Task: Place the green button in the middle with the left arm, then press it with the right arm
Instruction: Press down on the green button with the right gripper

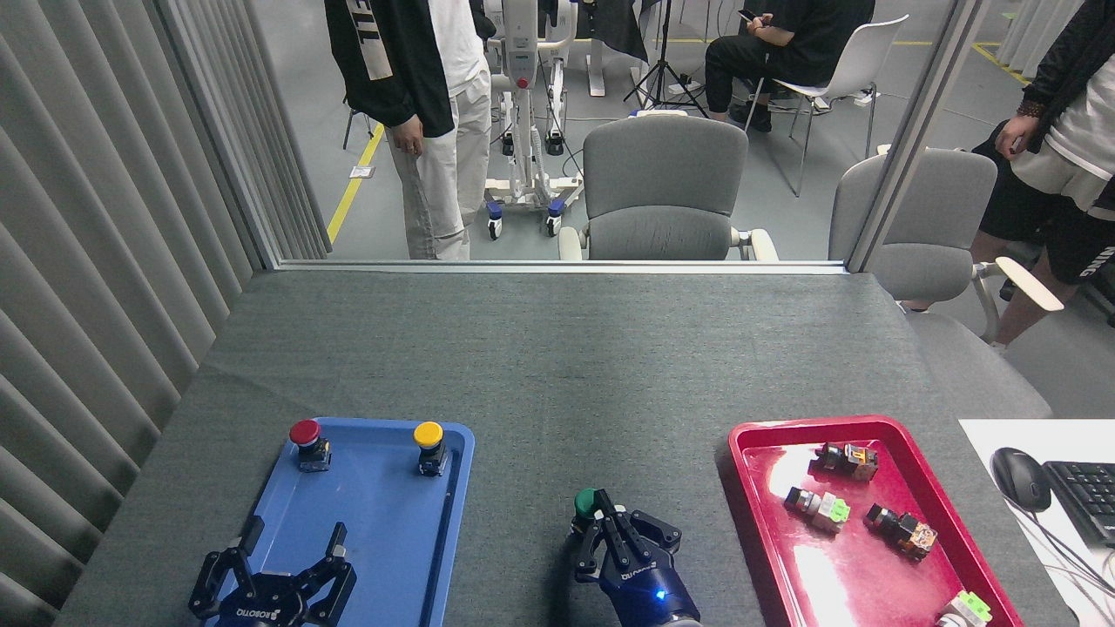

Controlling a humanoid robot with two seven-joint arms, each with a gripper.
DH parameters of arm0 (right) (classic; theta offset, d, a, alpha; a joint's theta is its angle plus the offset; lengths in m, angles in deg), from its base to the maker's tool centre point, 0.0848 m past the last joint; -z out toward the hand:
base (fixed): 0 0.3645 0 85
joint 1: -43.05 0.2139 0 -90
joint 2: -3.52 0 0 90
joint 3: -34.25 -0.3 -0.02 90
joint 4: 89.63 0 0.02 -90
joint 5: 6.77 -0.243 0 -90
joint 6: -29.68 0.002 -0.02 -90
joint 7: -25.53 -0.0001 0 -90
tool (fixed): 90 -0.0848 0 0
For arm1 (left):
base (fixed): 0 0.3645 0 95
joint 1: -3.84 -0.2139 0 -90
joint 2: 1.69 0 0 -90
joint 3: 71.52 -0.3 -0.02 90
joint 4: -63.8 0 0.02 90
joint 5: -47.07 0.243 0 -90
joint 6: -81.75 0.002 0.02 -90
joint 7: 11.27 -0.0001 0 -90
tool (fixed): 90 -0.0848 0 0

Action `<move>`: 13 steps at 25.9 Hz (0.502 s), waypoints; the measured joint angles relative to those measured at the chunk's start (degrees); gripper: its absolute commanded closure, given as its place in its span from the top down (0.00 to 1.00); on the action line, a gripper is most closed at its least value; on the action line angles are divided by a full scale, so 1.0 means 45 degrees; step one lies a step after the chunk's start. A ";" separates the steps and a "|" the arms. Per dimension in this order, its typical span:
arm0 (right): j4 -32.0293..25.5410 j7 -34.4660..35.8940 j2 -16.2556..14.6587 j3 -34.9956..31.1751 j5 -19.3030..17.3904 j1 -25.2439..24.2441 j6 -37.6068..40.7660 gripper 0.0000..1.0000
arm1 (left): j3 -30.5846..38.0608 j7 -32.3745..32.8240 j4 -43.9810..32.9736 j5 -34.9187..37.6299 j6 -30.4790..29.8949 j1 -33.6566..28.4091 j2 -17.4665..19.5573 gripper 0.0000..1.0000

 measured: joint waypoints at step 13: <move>0.0164 0.0043 -0.0072 0.0007 -0.0528 -0.0051 -0.0002 0.07 | -0.0019 0.0010 0.0282 -0.0004 -0.0004 0.0001 0.0067 1.00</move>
